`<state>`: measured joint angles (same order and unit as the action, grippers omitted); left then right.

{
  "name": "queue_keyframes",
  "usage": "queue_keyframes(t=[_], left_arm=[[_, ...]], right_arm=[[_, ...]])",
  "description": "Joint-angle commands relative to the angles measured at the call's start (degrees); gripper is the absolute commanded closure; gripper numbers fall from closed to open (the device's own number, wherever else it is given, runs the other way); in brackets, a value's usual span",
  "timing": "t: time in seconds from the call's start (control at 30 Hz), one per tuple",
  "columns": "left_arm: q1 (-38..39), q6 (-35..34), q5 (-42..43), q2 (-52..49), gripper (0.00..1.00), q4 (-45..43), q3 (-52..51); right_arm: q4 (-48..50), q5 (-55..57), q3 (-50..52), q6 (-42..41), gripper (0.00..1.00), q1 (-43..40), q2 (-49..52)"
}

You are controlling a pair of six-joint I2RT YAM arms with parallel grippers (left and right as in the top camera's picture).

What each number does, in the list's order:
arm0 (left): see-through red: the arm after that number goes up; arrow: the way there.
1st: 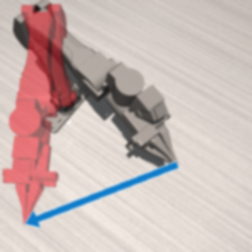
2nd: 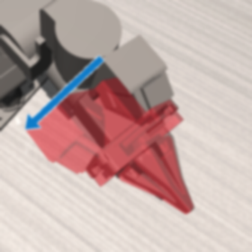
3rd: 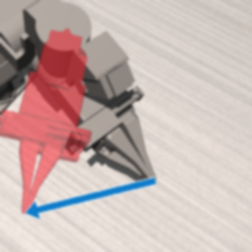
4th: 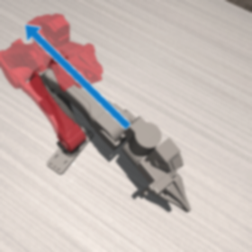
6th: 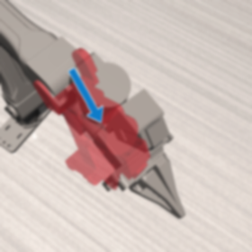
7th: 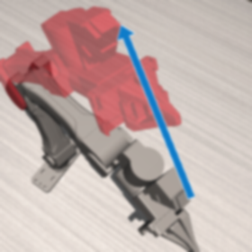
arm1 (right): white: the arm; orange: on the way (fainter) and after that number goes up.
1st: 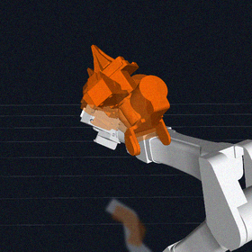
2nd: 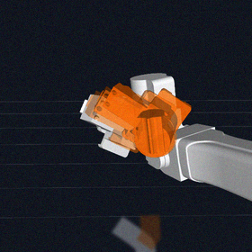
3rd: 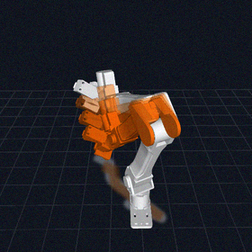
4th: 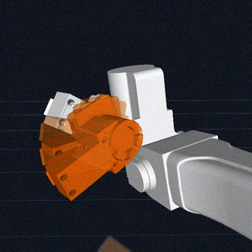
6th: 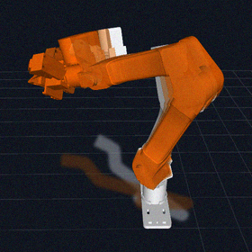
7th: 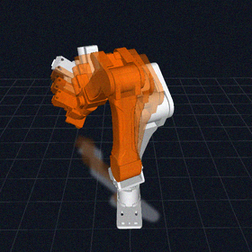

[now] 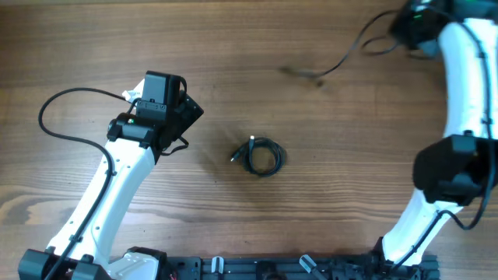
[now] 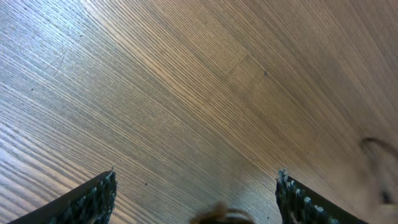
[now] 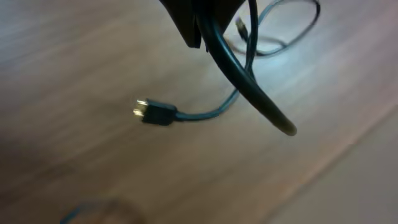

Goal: Untangle cables

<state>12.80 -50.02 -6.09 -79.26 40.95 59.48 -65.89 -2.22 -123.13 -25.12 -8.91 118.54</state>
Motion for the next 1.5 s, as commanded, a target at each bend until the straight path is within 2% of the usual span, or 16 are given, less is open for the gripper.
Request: queue_keyframes(t=[0.0,0.2,0.23,0.33,0.5,0.57,0.63,0.67,0.8,1.03,1.07,1.13,1.2,1.27,1.3,1.47], left_arm=[[-0.3,0.3,0.3,-0.4,0.16,0.0,0.3],[-0.3,0.3,0.3,-0.4,0.16,0.0,0.3],[-0.3,0.3,0.3,-0.4,0.16,-0.2,0.3],[-0.3,0.3,0.3,-0.4,0.16,-0.2,0.3],[-0.3,0.3,0.3,-0.4,0.16,-0.6,0.3],[-0.3,0.3,0.3,-0.4,0.16,-1.0,0.3],[-0.3,0.3,0.3,-0.4,0.16,-1.0,0.3],[-0.3,0.3,0.3,-0.4,0.16,-1.1,0.3],[-0.3,0.3,0.3,-0.4,0.16,-1.3,0.3],[-0.3,0.3,0.3,-0.4,0.16,-1.0,0.3],[-0.3,0.3,0.3,-0.4,0.16,-1.0,0.3],[-0.3,0.3,0.3,-0.4,0.16,-1.3,0.3],[-0.3,0.3,0.3,-0.4,0.16,-1.3,0.3],[-0.3,0.3,0.3,-0.4,0.16,-1.3,0.3],[-0.3,0.3,0.3,-0.4,0.16,-1.3,0.3],[-0.3,0.3,0.3,-0.4,0.16,-1.3,0.3]], right_arm=[[1.1,5.2,-0.2,8.9,0.96,-5.2,0.1],[2.4,16.3,-0.1,9.1,0.96,-10.6,0.3],[3.3,18.0,-0.1,11.1,0.95,-11.4,0.4],[5.3,17.9,-0.1,17.6,0.95,-13.2,0.9],[6.3,17.5,-0.1,17.6,0.95,-19.7,2.6],[6.9,12.1,-0.1,18.3,0.95,-22.5,3.8],[7.4,5.0,-0.1,24.6,0.95,-24.6,5.9],[7.2,4.7,-0.1,25.2,0.96,-25.4,6.9],[9.3,6.0,-0.1,26.7,0.95,-26.7,9.0],[19.5,11.6,-0.1,28.3,0.90,-28.0,9.5],[19.9,11.6,-0.1,28.3,0.82,-28.0,9.6],[20.3,11.6,-0.1,28.0,0.47,-27.9,9.9],[19.9,11.6,-0.1,27.9,0.37,-27.9,10.0],[19.0,9.6,-0.1,27.5,0.18,-27.9,10.0],[18.2,7.0,-0.1,26.8,0.13,-27.9,10.0],[14.2,-11.4,-0.1,26.0,0.13,-27.3,10.2]])
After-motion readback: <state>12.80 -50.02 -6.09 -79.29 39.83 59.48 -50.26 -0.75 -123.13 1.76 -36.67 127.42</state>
